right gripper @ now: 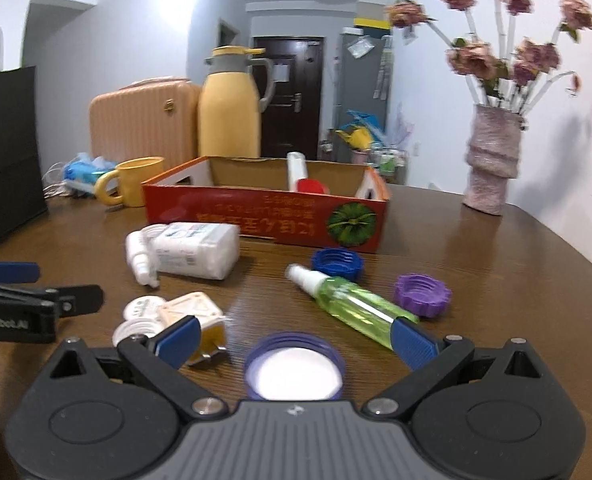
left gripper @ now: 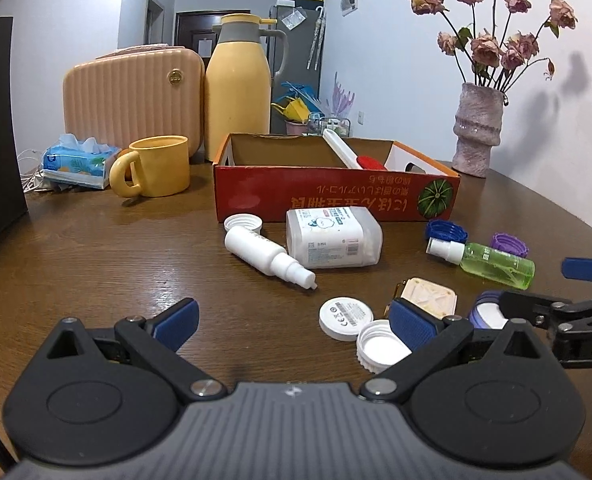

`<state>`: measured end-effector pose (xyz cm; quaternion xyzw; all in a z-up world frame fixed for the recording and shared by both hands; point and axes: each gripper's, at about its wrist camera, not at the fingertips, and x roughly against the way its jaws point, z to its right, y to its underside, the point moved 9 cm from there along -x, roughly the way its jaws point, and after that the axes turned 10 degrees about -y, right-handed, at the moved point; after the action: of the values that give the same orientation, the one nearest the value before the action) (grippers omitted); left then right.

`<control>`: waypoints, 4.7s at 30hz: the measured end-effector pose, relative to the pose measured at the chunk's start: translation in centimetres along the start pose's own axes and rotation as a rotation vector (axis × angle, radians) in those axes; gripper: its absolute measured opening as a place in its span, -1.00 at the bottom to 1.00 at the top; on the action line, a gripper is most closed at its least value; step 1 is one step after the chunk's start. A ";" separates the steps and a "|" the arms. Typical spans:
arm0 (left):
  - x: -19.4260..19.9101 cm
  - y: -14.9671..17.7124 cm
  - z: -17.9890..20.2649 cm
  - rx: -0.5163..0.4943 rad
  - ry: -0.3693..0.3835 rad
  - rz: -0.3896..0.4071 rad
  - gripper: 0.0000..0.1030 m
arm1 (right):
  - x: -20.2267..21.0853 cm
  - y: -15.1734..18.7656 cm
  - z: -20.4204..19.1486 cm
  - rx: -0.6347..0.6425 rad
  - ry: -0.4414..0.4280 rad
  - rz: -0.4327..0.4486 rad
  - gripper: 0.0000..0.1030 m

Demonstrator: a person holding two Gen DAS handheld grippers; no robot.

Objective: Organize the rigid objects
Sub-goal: 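Withdraw both tools from the box and move the right gripper to the white plug adapter, then grasp the white plug adapter with the right gripper while the left gripper grasps a white cap, then carry the white cap and plug adapter toward the red box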

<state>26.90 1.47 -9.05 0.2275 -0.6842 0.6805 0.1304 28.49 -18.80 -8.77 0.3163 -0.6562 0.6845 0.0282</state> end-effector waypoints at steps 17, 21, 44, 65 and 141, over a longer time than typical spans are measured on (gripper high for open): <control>-1.0 0.5 -3.1 0.031 0.004 -0.043 1.00 | -5.9 -0.4 -4.5 0.095 -0.178 -0.149 0.30; -1.1 0.5 -3.3 0.045 0.014 -0.050 1.00 | -6.6 -0.4 -4.8 0.110 -0.197 -0.168 0.05; -1.6 0.8 -3.1 0.032 -0.032 -0.063 1.00 | -6.1 -1.2 -3.1 -0.009 -0.238 -0.024 -0.26; -2.2 -0.6 2.3 -0.043 -0.016 -0.098 1.00 | -3.1 -1.6 2.4 -0.119 -0.159 0.119 -0.26; -4.0 -10.4 3.7 0.008 -0.037 0.045 -0.22 | -4.7 -8.5 2.0 -0.063 -0.082 0.160 -0.26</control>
<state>35.89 -1.35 -2.06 0.2253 -0.6886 0.6818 0.1013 36.84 -17.69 -3.60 0.2897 -0.7011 0.6501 -0.0435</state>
